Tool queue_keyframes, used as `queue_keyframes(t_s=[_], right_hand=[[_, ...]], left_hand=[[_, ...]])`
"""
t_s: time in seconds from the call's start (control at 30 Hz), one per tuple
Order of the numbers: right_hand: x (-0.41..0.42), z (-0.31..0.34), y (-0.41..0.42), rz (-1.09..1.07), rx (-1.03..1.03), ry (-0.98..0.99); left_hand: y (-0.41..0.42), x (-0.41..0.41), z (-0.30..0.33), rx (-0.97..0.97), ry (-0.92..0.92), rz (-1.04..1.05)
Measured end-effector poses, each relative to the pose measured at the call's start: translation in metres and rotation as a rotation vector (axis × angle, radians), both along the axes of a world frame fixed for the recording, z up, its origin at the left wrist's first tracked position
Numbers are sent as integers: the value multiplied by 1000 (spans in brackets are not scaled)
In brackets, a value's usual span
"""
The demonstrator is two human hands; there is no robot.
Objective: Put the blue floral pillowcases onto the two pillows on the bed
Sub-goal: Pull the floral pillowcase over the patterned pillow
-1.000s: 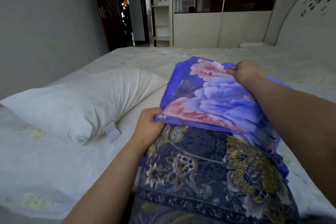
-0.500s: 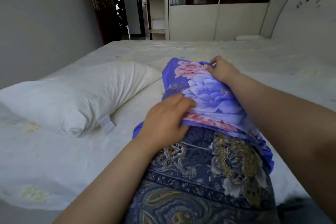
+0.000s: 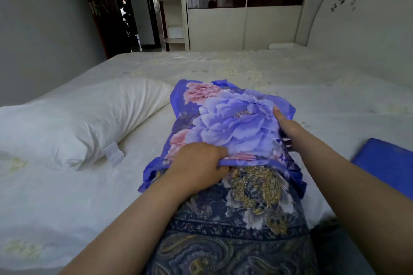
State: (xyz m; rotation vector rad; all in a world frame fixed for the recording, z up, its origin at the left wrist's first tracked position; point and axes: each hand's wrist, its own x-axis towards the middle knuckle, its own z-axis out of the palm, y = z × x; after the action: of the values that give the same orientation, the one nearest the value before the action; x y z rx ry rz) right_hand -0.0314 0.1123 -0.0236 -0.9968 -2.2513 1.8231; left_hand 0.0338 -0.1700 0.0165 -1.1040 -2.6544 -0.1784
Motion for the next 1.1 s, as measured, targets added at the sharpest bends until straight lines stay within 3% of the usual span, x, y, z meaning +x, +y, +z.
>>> queue_keyframes(t_s=[0.03, 0.17, 0.27, 0.37, 0.53, 0.63, 0.77, 0.83, 0.93, 1.1], right_hand=[[3, -3, -1, 78, -131, 37], [-6, 14, -16, 60, 18, 181], [-14, 45, -24, 114, 73, 199], [-28, 65, -15, 101, 87, 184], [-54, 72, 7, -57, -329, 302], [-78, 71, 11, -83, -211, 326], [-80, 90, -1, -220, 201, 290], [-86, 99, 7, -251, 314, 243], [-91, 109, 19, -269, 354, 205], [-84, 85, 4, -81, 259, 257]], left_hand=[[7, 3, -2, 52, 98, -16], [47, 3, -10, 50, 365, -70], [65, 3, -4, 44, 435, -103], [67, 4, -7, 77, 407, -254], [65, 6, -6, 44, 285, -286], [65, 5, -1, -4, 205, -261], [61, 21, 13, 29, 57, -301], [54, 30, 15, 33, 67, -369], [43, 32, 5, 46, 101, -375], [37, 12, -23, 119, 116, -283]])
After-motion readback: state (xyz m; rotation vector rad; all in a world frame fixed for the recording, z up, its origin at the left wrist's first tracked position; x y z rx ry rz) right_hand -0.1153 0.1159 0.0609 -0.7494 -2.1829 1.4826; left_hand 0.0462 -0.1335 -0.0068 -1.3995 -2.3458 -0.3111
